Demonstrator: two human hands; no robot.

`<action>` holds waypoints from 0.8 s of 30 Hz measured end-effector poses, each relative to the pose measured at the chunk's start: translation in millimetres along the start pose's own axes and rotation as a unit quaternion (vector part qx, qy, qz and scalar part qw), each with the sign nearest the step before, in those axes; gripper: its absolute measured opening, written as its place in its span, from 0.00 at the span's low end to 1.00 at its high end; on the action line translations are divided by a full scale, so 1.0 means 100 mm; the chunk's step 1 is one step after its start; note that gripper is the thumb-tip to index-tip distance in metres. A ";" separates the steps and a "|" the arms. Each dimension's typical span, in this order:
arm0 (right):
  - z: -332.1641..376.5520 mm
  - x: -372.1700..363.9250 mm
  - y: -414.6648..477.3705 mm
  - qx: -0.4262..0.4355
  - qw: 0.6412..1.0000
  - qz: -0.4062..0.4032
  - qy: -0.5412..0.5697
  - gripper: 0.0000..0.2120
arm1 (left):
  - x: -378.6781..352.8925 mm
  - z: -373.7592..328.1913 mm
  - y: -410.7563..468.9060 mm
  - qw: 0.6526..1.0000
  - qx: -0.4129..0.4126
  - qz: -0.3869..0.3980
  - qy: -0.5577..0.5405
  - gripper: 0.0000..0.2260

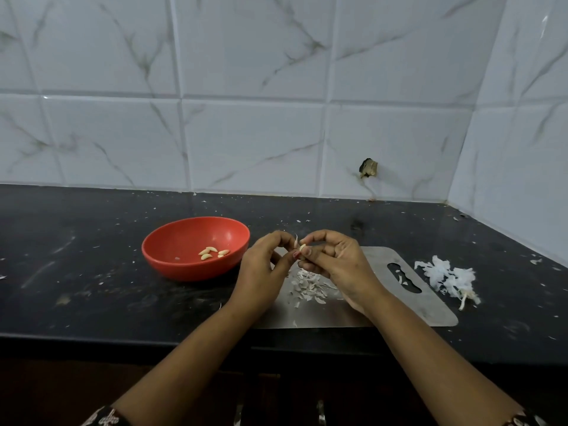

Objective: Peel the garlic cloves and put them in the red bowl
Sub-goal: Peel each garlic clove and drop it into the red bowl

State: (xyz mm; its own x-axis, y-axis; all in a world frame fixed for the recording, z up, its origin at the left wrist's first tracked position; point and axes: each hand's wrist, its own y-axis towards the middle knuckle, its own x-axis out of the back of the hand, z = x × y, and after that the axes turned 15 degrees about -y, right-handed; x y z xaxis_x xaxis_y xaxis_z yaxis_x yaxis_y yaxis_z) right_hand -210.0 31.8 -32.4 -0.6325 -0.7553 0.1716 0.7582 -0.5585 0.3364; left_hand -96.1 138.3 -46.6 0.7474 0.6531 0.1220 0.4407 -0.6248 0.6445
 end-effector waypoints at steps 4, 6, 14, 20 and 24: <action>0.00 0.00 0.00 0.001 1.000 0.005 -0.001 0.05 | -0.01 0.02 0.00 0.999 -0.018 0.015 0.028 0.06; 0.00 -0.02 0.00 0.002 1.000 0.004 0.004 0.04 | -0.02 0.03 0.01 0.998 -0.033 0.021 0.049 0.05; 0.00 0.03 0.03 -0.038 0.998 -0.029 0.042 0.02 | 0.01 0.06 0.01 0.993 0.038 -0.021 0.111 0.06; -0.04 0.06 0.05 -0.034 0.997 -0.036 0.063 0.06 | 0.13 0.05 0.01 0.954 0.092 -0.041 0.281 0.07; -0.06 0.03 0.10 -0.026 0.999 -0.042 0.005 0.06 | 0.13 -0.09 0.03 0.910 0.153 0.044 0.384 0.13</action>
State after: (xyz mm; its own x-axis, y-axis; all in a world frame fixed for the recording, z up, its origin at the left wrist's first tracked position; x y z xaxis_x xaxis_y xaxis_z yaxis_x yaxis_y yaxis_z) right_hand -203.7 21.6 -34.1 -0.6935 -0.7076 0.1353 0.7094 -0.6378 0.3000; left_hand -89.6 148.3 -36.0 0.2707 0.6276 0.7300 0.6016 -0.7023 0.3807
